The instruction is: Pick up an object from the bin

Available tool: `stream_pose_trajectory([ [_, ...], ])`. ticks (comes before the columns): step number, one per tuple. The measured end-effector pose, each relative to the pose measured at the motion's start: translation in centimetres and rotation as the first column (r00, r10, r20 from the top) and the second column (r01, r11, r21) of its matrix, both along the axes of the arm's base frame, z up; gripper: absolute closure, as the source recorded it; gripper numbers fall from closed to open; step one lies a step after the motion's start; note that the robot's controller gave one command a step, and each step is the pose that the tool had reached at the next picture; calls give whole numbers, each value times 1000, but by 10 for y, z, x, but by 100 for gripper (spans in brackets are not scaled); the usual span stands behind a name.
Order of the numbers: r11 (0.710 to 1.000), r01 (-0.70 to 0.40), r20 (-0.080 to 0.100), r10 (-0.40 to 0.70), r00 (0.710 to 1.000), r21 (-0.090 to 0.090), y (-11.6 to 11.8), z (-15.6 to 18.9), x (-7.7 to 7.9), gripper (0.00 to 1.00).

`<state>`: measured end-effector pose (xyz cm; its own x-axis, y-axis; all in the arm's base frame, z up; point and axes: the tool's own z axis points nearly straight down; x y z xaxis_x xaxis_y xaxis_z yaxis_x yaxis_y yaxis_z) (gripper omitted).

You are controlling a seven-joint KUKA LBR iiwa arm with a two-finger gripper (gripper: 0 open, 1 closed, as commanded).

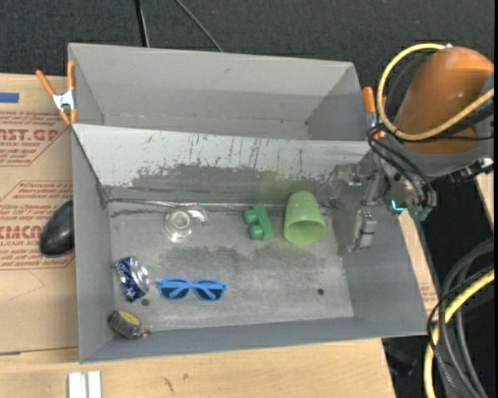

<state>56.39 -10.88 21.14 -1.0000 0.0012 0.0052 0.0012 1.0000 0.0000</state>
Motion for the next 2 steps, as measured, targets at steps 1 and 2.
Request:
stream_pose_trajectory([
  [1, 928, -372, 23, 372, 928, -7, 12, -113, 29, 0],
  [2, 928, -373, 20, 373, 928, -6, 12, -111, 29, 100],
])
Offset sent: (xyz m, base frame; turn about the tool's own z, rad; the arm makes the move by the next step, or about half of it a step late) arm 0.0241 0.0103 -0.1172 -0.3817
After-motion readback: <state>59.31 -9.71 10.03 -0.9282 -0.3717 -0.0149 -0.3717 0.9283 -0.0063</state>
